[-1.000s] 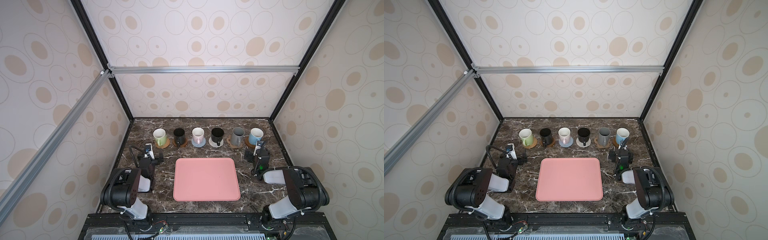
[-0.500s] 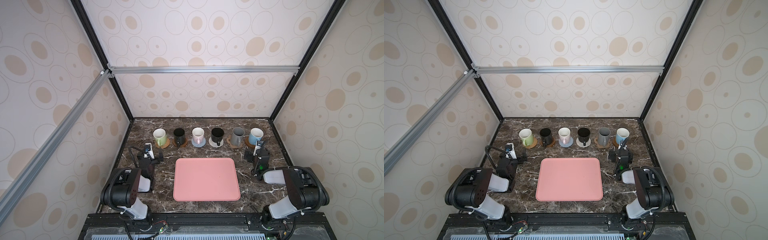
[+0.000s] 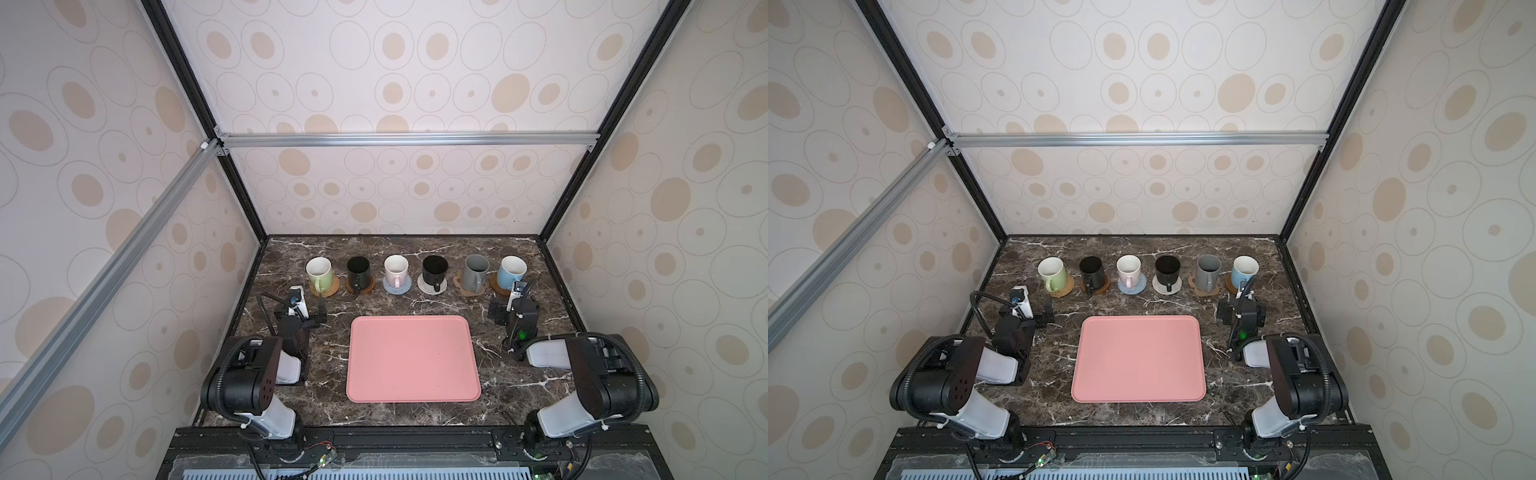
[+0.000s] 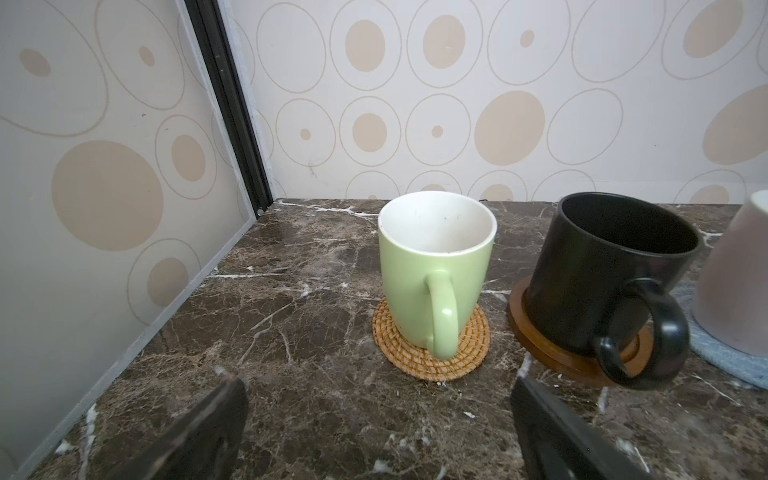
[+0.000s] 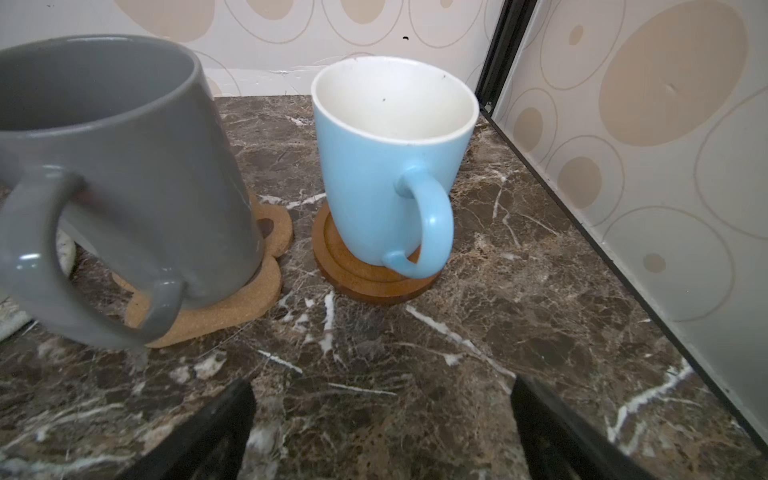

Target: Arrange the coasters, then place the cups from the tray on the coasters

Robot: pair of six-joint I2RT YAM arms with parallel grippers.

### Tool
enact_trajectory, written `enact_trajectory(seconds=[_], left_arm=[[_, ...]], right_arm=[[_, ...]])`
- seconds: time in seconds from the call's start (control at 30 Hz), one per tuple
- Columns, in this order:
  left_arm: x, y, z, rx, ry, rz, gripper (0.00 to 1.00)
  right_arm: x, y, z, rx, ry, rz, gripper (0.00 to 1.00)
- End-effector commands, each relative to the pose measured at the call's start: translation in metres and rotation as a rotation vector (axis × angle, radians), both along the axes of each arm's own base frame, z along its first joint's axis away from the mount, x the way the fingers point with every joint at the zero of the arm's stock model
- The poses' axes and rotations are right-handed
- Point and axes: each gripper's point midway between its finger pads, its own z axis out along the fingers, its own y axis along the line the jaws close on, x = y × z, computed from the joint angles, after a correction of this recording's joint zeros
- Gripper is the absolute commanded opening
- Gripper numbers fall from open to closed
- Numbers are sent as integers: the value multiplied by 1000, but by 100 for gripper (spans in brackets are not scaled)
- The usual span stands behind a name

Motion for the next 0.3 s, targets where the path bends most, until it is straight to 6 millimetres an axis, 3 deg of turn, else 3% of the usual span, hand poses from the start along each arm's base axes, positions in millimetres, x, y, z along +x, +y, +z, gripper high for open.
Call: enact_trajectory(seconds=[0.0, 0.27], left_arm=[[6, 0, 5, 26, -9, -2, 100], [2, 0, 7, 27, -24, -6, 100]], right_arm=[[2, -1, 7, -12, -24, 2, 100], [2, -1, 7, -12, -26, 2, 100]])
